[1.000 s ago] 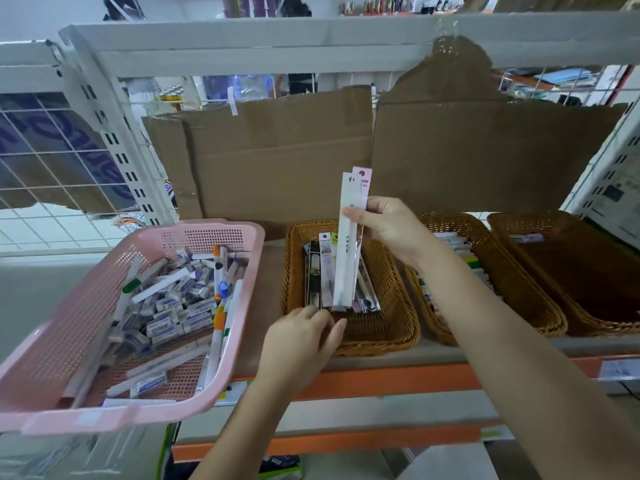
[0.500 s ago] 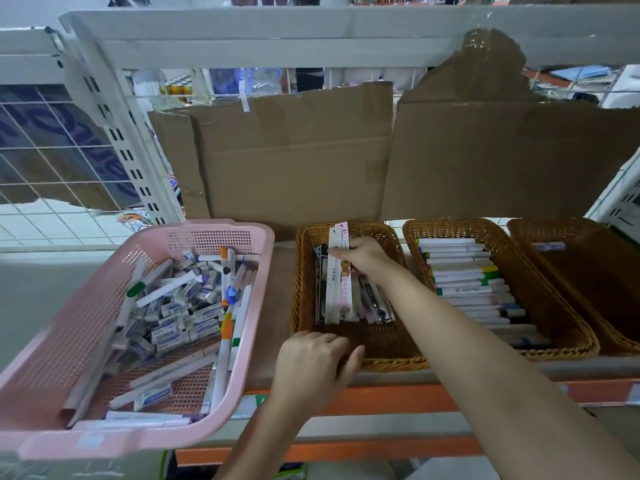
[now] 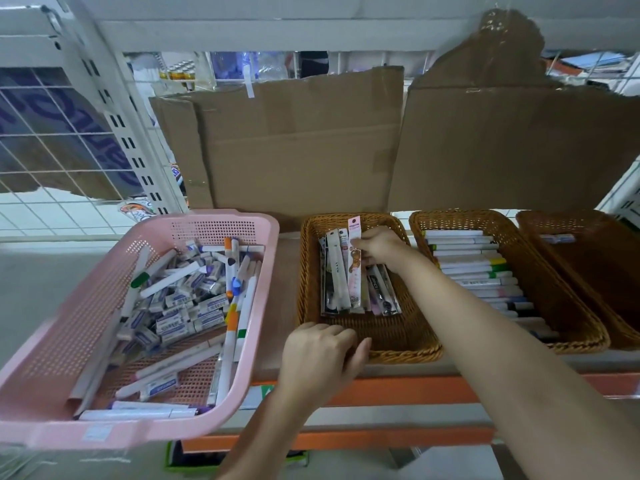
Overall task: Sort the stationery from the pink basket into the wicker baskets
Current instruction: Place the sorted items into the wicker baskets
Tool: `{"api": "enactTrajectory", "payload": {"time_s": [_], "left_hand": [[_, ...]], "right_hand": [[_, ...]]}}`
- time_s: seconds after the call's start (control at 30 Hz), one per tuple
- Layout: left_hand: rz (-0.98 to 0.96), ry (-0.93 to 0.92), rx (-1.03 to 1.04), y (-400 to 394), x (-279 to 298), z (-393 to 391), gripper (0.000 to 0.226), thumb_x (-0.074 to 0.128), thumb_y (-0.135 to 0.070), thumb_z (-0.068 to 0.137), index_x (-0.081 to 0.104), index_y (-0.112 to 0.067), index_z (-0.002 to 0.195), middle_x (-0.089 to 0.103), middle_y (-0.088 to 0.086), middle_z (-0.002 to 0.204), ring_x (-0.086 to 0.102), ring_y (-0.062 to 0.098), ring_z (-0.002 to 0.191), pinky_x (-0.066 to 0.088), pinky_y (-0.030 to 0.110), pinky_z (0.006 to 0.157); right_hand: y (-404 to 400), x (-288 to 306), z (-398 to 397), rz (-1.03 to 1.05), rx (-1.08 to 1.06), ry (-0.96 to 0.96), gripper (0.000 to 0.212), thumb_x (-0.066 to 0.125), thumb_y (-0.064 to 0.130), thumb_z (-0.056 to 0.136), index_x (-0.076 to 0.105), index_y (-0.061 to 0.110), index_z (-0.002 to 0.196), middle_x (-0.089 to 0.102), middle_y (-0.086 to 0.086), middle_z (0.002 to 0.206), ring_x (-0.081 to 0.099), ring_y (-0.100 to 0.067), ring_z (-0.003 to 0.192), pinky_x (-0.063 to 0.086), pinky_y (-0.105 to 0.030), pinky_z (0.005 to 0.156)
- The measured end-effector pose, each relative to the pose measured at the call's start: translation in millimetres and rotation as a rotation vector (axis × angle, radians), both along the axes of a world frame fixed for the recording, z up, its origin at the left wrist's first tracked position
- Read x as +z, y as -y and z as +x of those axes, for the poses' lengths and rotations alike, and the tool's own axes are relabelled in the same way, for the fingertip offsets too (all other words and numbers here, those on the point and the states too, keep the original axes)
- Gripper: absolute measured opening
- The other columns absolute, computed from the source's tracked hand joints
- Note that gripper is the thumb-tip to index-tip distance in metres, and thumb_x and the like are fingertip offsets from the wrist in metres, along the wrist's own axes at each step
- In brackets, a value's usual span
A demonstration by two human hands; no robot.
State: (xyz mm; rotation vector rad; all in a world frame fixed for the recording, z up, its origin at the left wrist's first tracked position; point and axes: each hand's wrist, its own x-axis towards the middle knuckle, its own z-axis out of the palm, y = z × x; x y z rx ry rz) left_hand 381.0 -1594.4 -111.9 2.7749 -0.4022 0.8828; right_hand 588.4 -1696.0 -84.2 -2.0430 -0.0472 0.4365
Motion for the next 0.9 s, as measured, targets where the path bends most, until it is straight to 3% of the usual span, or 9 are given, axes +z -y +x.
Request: {"api": "enactTrajectory", "payload": {"time_s": [0.1,0.2,0.37,0.5,0.7,0.9], "left_hand": [[0.001,0.004,-0.009,0,0,0,0.042,0.044,-0.038,0.088,0.054,-0.023,0.05,0.051,-0.01,0.046,0.049,0.007,0.041,0.034,0.016,0.046],[0.004,0.015,-0.013,-1,-1,0,0.041,0.044,-0.038,0.087,0.053,-0.023,0.05,0.05,-0.009,0.046,0.049,0.008,0.041,0.032,0.017,0.045],[0.012,0.032,-0.02,-2,-4,1,0.041,0.044,-0.038,0.086,0.053,-0.023,0.05,0.05,-0.008,0.046,0.05,0.009,0.041,0.034,0.018,0.045],[0.014,0.031,-0.018,-2,-5,2,0.041,0.043,-0.038,0.087,0.055,-0.023,0.051,0.052,-0.009,0.047,0.051,0.009,0.041,0.033,0.018,0.047],[0.015,0.028,-0.034,-2,-4,2,0.041,0.042,-0.036,0.087,0.054,-0.022,0.05,0.054,-0.007,0.047,0.051,0.011,0.04,0.034,0.019,0.046],[0.039,0.001,-0.025,1,1,-2,0.04,0.049,-0.029,0.086,0.053,-0.019,0.048,0.055,-0.003,0.046,0.051,0.019,0.04,0.033,0.022,0.044]], "right_hand": [[3,-4,-4,-0.078,0.017,0.074,0.029,0.067,0.017,0.088,0.063,-0.004,0.107,0.067,-0.018,0.108,0.065,-0.021,0.074,0.056,-0.028,0.072],[2,-9,-9,-0.244,0.053,0.22,0.037,0.067,0.027,0.087,0.063,-0.007,0.1,0.068,-0.021,0.098,0.065,-0.031,0.082,0.054,-0.041,0.081],[0,-15,-15,-0.451,0.033,0.357,0.04,0.061,0.037,0.091,0.063,-0.001,0.102,0.066,-0.016,0.099,0.061,-0.025,0.087,0.047,-0.032,0.071],[6,-12,-25,-0.477,-0.004,0.472,0.029,0.055,0.032,0.095,0.063,0.004,0.1,0.066,-0.013,0.097,0.058,-0.021,0.082,0.044,-0.03,0.069],[23,-1,-62,-0.582,0.045,0.56,0.022,0.049,0.02,0.097,0.062,0.009,0.111,0.064,-0.008,0.112,0.061,-0.021,0.099,0.05,-0.032,0.083],[50,-1,-119,-0.682,0.124,0.654,0.019,0.05,0.014,0.094,0.063,0.01,0.107,0.062,-0.009,0.108,0.061,-0.027,0.093,0.05,-0.036,0.076]]}}
